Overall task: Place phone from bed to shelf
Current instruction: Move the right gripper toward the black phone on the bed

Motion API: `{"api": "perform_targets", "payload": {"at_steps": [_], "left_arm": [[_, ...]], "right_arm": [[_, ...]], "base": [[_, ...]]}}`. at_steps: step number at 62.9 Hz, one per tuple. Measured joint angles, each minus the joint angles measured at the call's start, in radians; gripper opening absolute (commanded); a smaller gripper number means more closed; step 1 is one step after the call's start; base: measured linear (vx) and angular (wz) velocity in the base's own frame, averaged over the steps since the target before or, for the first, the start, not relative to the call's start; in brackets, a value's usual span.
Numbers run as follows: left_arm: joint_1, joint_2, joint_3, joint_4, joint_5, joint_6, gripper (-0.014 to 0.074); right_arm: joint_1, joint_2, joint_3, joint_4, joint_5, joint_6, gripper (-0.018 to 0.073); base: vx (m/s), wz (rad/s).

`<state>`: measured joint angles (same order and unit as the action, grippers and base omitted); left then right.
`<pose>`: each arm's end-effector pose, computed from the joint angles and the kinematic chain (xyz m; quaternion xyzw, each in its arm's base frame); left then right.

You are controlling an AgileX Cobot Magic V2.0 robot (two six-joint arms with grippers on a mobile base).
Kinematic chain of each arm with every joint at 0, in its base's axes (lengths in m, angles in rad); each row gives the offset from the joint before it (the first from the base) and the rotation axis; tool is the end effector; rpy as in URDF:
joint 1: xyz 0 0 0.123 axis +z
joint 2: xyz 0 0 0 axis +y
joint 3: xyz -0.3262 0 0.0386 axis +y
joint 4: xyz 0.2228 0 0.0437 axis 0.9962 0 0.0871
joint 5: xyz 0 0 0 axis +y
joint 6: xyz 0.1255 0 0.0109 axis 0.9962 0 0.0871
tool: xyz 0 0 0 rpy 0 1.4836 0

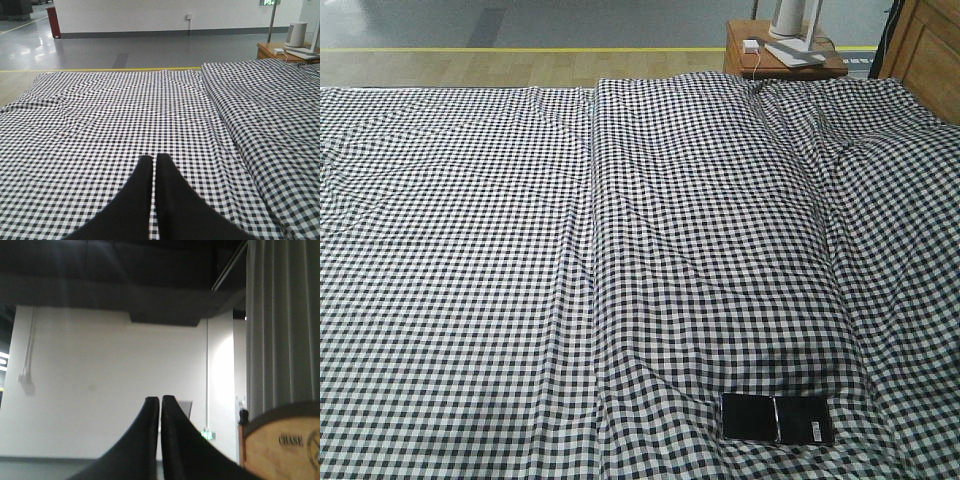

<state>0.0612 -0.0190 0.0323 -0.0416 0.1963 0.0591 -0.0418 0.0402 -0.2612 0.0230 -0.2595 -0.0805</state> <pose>0.0215 0.0003 0.1807 -0.0134 0.7489 0.0233 0.6622 -0.0104 -0.0003 0.3338 -0.0014 0.4808 -0.0453 0.8757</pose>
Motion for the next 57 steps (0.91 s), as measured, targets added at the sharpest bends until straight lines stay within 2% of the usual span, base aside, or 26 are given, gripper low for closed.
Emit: {"api": "perform_targets", "payload": {"at_steps": [7,14,28,38,43,49,57], "left_arm": [[0.0,0.0,0.0,0.0,0.0,0.0,0.0001],[0.0,0.0,0.0,0.0,0.0,0.0,0.0001],[0.0,0.0,0.0,0.0,0.0,0.0,0.0001],[0.0,0.0,0.0,0.0,0.0,0.0,0.0001],[0.0,0.0,0.0,0.0,0.0,0.0,0.0001],[0.0,0.0,0.0,0.0,0.0,0.0,0.0001],[0.0,0.0,0.0,0.0,0.0,0.0,0.0001]], "right_arm": [[0.0,0.082,-0.122,0.036,0.005,0.006,-0.0005],[0.0,0.188,-0.266,0.086,0.067,0.007,-0.0002],[0.0,0.438,-0.528,0.122,0.333,0.009,0.0019],[0.0,0.598,-0.639,0.123,0.504,0.009,0.0082],[0.0,0.666,-0.662,0.123,0.572,0.009,0.0136],[0.0,0.743,-0.664,0.123,0.652,0.01,0.0241],[0.0,0.831,-0.664,0.123,0.749,0.01,0.0445]], "base": [[0.0,0.0],[0.0,0.0],[0.0,0.0],[0.0,0.0],[0.0,0.0],[0.0,0.0],[0.0,0.0]]}}
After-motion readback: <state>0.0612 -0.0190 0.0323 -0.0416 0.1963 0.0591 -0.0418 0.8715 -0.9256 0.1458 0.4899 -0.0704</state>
